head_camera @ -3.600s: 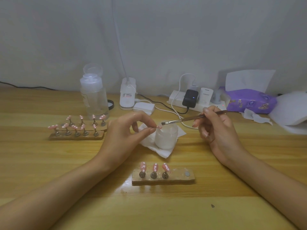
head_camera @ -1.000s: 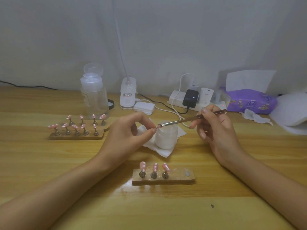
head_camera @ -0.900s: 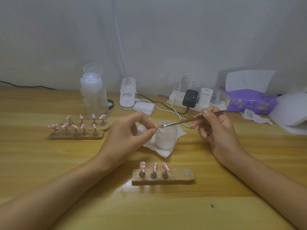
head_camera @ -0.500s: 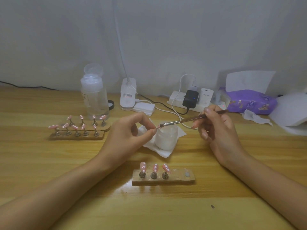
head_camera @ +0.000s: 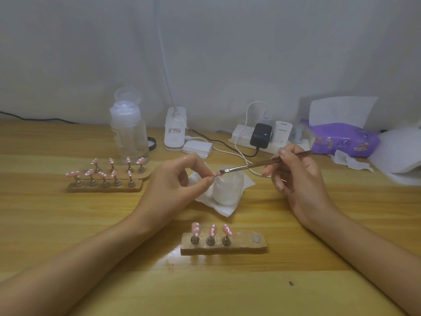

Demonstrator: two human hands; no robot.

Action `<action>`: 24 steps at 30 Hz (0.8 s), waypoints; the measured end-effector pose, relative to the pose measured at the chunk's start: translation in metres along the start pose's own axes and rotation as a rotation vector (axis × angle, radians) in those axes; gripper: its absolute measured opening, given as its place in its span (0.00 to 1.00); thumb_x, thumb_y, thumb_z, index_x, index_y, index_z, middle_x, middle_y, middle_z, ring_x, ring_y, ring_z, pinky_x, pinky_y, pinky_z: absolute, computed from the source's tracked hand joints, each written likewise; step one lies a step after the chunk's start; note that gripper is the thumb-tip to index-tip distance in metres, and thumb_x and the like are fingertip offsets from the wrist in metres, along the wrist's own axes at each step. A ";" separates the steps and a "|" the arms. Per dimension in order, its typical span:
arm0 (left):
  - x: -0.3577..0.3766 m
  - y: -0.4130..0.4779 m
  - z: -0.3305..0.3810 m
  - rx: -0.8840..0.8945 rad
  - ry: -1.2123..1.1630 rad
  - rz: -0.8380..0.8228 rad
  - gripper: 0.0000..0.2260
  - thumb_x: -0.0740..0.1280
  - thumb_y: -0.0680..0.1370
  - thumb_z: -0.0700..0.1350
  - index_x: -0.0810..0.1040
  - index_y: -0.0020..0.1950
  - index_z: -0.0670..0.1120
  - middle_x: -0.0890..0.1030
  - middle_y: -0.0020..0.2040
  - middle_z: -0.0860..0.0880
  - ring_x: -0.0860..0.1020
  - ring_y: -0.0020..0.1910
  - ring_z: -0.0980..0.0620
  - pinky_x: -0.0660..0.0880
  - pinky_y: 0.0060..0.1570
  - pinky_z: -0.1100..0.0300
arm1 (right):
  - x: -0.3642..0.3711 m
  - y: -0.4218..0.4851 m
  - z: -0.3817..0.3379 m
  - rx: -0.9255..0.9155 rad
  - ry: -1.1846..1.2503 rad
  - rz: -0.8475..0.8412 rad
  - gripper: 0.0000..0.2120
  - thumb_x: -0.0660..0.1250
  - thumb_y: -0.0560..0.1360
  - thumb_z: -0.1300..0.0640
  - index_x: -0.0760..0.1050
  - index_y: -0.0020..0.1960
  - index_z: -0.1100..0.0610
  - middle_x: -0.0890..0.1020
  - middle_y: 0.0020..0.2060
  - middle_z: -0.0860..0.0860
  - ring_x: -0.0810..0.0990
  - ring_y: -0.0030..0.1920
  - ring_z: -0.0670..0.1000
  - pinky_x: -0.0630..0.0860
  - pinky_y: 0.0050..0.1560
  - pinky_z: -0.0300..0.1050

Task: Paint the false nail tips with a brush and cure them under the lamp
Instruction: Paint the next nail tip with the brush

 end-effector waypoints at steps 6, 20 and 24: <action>0.000 0.000 -0.001 0.000 -0.001 0.003 0.06 0.74 0.75 0.46 0.81 0.40 0.54 0.81 0.36 0.52 0.70 0.30 0.50 0.72 0.41 0.54 | 0.001 0.000 0.002 0.009 -0.025 -0.010 0.11 0.59 0.82 0.58 0.70 0.41 0.55 0.83 0.31 0.54 0.69 0.22 0.46 0.61 0.20 0.34; 0.000 0.000 0.000 0.007 0.009 0.004 0.05 0.73 0.74 0.47 0.81 0.40 0.54 0.80 0.35 0.48 0.68 0.29 0.52 0.72 0.40 0.51 | 0.005 -0.001 -0.002 -0.023 0.009 -0.047 0.12 0.59 0.82 0.57 0.70 0.40 0.53 0.83 0.32 0.55 0.69 0.22 0.46 0.62 0.21 0.33; 0.000 0.001 0.001 0.005 0.011 0.002 0.04 0.73 0.74 0.48 0.81 0.40 0.55 0.80 0.36 0.45 0.70 0.31 0.48 0.73 0.41 0.48 | 0.000 0.001 0.001 -0.004 -0.028 -0.003 0.11 0.58 0.82 0.58 0.69 0.41 0.55 0.83 0.31 0.54 0.69 0.22 0.46 0.61 0.21 0.33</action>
Point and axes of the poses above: each hand's wrist, its own y-axis towards the middle knuckle, its own x-axis out of the palm, z = x × y, the point moved 8 cm from there along y, towards the middle knuckle
